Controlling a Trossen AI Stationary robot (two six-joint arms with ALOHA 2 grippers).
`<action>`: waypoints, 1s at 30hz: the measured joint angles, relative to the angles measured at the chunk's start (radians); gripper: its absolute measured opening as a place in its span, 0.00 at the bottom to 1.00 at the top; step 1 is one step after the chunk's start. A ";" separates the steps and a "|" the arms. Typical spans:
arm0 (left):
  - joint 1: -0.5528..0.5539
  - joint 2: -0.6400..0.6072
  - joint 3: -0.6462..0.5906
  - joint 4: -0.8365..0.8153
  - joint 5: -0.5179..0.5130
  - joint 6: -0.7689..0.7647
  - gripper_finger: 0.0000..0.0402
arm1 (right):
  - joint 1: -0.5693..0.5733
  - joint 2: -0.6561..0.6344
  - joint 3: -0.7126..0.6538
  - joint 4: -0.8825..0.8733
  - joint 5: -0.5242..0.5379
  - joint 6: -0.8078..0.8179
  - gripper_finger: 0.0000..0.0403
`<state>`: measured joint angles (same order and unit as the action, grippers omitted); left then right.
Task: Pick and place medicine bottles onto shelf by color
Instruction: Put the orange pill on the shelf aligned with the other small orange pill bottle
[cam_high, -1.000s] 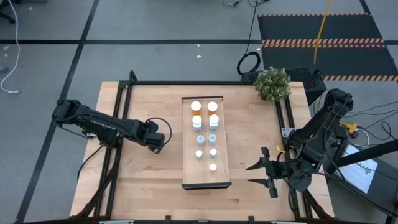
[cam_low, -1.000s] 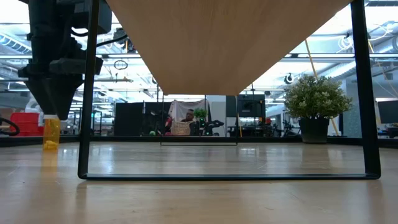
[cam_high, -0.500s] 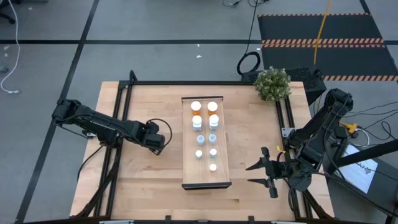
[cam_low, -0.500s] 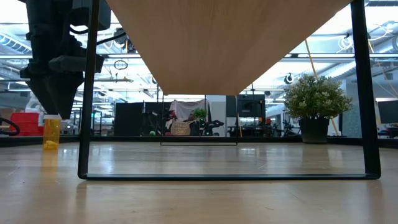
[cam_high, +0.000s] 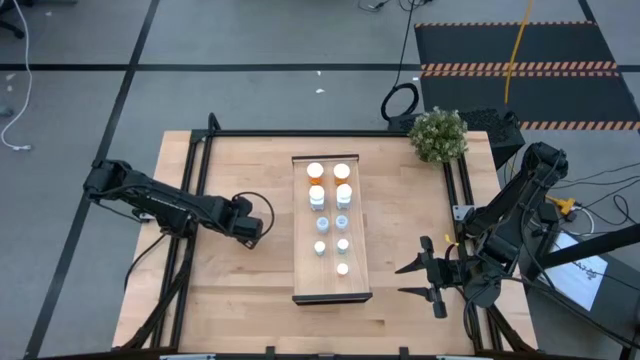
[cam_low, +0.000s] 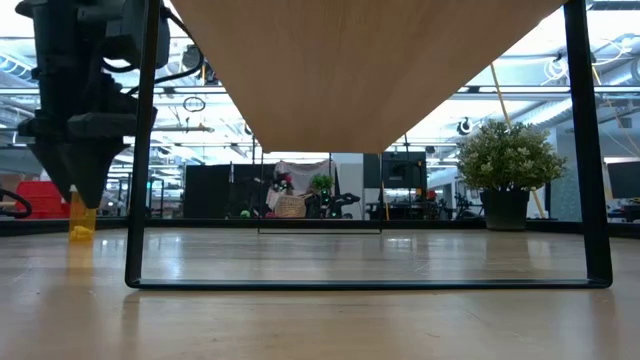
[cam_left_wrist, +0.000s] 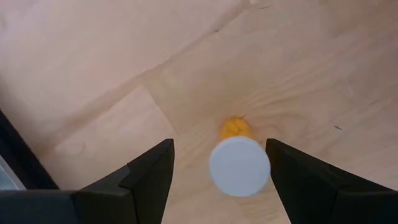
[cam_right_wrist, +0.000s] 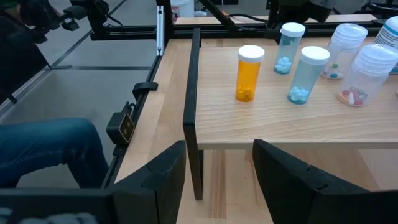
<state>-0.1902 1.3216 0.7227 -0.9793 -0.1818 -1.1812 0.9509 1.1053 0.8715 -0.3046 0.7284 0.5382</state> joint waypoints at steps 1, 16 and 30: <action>0.000 0.000 0.001 0.000 -0.002 0.001 0.63 | 0.000 0.000 0.000 0.000 0.000 0.000 0.45; 0.000 0.000 0.003 0.008 0.006 0.042 0.53 | 0.000 0.000 0.000 0.000 0.002 -0.001 0.45; -0.001 0.000 0.005 0.020 0.022 0.063 0.30 | 0.000 0.000 0.000 0.000 0.003 -0.001 0.45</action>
<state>-0.1913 1.3216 0.7273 -0.9592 -0.1600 -1.1184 0.9508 1.1053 0.8715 -0.3046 0.7315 0.5373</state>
